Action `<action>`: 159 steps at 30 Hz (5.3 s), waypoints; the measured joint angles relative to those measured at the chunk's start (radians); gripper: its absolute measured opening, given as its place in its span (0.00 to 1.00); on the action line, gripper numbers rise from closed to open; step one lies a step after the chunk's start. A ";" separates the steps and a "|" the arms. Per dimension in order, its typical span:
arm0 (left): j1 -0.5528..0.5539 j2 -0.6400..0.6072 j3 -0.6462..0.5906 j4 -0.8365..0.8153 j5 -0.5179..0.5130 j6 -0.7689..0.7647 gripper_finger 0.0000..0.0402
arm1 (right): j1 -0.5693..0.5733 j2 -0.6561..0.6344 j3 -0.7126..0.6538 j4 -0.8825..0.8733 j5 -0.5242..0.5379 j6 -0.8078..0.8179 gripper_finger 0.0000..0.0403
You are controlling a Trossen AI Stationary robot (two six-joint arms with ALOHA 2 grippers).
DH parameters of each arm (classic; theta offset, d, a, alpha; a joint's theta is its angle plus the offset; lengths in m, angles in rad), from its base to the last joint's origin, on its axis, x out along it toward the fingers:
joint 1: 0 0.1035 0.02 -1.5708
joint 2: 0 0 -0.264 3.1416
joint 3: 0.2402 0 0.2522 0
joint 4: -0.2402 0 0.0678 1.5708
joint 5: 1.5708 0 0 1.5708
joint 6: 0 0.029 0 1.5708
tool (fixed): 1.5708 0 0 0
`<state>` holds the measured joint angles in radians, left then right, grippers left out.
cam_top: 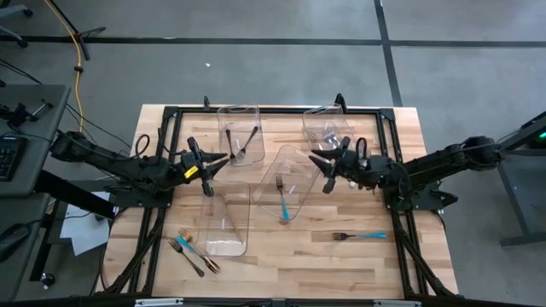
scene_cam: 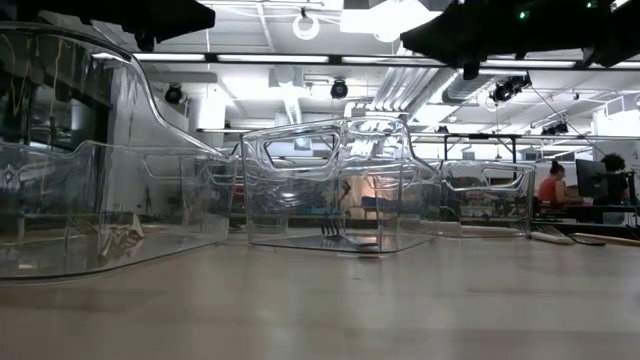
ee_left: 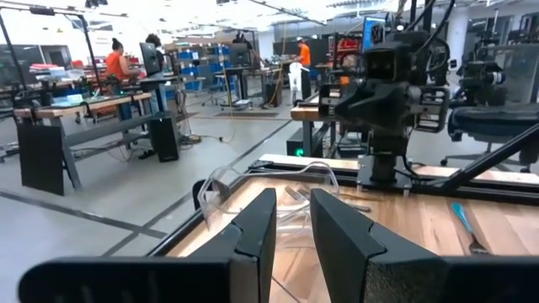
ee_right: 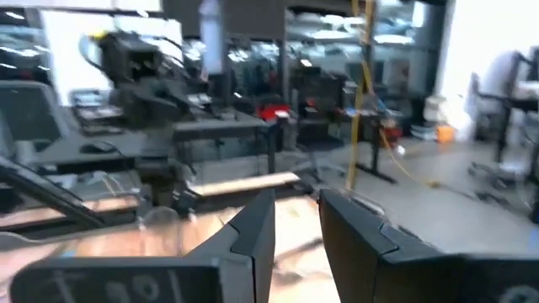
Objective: Sort silverware by color (type)
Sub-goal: Put the gold fork into the bottom left transparent bin
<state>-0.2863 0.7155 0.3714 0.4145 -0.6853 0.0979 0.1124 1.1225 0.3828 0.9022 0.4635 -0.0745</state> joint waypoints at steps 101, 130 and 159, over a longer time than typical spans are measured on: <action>0.609 0.443 0.133 -1.031 0.611 -0.955 0.18 | 0.006 0.000 -0.001 -0.022 -0.055 0.078 0.23; 0.431 0.423 0.259 -1.116 0.649 -1.084 0.18 | 0.006 0.000 -0.001 -0.030 -0.055 0.078 0.23; 0.622 0.401 0.094 -1.063 0.597 -1.059 0.18 | 0.006 0.000 -0.001 -0.047 -0.055 0.079 0.23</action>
<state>0.3355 1.1160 0.4652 -0.6489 -0.0883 -0.9608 0.1181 1.1229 0.3820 0.8551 0.4084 0.0044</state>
